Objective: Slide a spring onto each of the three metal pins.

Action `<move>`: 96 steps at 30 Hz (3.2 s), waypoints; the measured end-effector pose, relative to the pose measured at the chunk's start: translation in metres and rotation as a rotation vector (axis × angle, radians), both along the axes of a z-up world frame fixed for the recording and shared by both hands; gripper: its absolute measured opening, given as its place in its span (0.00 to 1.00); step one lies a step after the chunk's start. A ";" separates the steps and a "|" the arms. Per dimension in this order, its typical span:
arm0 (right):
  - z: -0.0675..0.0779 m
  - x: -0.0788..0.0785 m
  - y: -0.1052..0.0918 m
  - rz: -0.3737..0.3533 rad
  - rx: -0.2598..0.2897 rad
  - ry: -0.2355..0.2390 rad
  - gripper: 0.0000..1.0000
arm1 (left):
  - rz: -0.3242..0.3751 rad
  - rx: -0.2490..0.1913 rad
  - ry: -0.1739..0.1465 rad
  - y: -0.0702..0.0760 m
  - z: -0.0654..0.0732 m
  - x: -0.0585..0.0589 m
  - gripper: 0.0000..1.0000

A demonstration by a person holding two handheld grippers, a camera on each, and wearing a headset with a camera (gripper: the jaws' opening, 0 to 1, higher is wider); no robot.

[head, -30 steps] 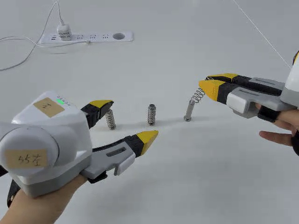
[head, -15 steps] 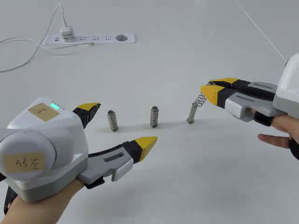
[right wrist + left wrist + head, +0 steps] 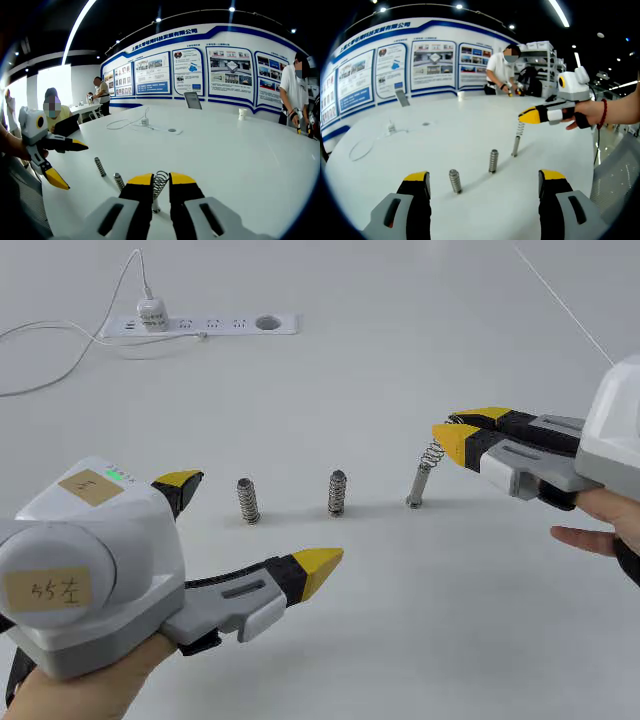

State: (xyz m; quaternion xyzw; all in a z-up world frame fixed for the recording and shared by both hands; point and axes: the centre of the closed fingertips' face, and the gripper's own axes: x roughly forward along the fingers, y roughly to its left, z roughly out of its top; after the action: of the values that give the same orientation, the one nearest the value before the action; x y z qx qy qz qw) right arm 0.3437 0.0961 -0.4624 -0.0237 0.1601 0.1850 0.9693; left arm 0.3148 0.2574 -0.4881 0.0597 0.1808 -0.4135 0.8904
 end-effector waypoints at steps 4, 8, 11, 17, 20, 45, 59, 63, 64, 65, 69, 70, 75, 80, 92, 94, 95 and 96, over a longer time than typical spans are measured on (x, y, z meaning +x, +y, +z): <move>-0.002 0.000 0.002 0.011 -0.027 0.002 0.13 | 0.005 -0.002 0.002 0.002 0.000 0.001 0.96; -0.004 -0.001 0.004 0.020 -0.045 0.003 0.13 | 0.009 -0.005 0.001 0.003 0.000 0.001 0.99; -0.005 -0.001 0.006 0.026 -0.070 0.003 0.13 | 0.010 -0.003 0.003 0.003 -0.001 0.000 1.00; -0.011 -0.003 0.011 0.060 -0.164 -0.002 0.13 | 0.009 0.000 0.010 0.004 -0.004 -0.001 1.00; -0.015 -0.004 0.014 0.073 -0.196 0.000 0.13 | 0.011 0.000 0.011 0.004 -0.004 -0.001 1.00; -0.056 -0.012 0.025 0.119 -0.312 0.061 0.13 | -0.002 0.010 0.022 0.004 -0.007 -0.003 0.95; -0.060 -0.011 0.023 0.111 -0.317 0.063 0.13 | -0.008 0.013 0.022 0.003 -0.008 -0.003 0.94; -0.060 -0.011 0.024 0.109 -0.317 0.063 0.13 | -0.009 0.014 0.021 0.003 -0.008 -0.003 0.94; -0.060 -0.010 0.024 0.109 -0.317 0.063 0.13 | -0.009 0.014 0.021 0.003 -0.008 -0.003 0.94; -0.060 -0.011 0.024 0.109 -0.315 0.065 0.13 | -0.008 0.015 0.024 0.003 -0.008 -0.003 0.94; -0.060 -0.011 0.024 0.109 -0.313 0.068 0.13 | -0.009 0.022 0.023 0.004 -0.008 -0.003 0.93; -0.060 -0.012 0.024 0.109 -0.313 0.069 0.14 | -0.009 0.022 0.026 0.004 -0.009 -0.003 0.93; -0.054 -0.014 0.023 0.087 -0.258 0.075 0.19 | -0.007 0.029 0.030 0.006 -0.008 -0.003 0.93; -0.044 -0.019 0.021 0.060 -0.197 0.089 0.24 | -0.010 0.035 0.027 0.008 -0.005 -0.002 0.93; -0.018 -0.037 0.019 0.037 -0.070 0.110 0.43 | 0.003 0.010 0.034 0.016 0.008 -0.001 0.95; -0.016 -0.040 0.019 0.035 -0.062 0.111 0.45 | 0.002 0.007 0.036 0.018 0.009 -0.002 0.96; -0.015 -0.042 0.019 0.033 -0.053 0.120 0.47 | 0.002 0.006 0.039 0.019 0.009 -0.003 0.96; -0.016 -0.044 0.020 0.029 -0.044 0.133 0.50 | 0.001 0.005 0.042 0.020 0.009 -0.004 0.97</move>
State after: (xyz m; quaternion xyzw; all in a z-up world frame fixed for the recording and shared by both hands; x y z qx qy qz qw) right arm 0.2995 0.1156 -0.4781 -0.0350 0.2276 0.1967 0.9530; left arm 0.3109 0.2770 -0.4789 0.0530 0.2004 -0.4137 0.8865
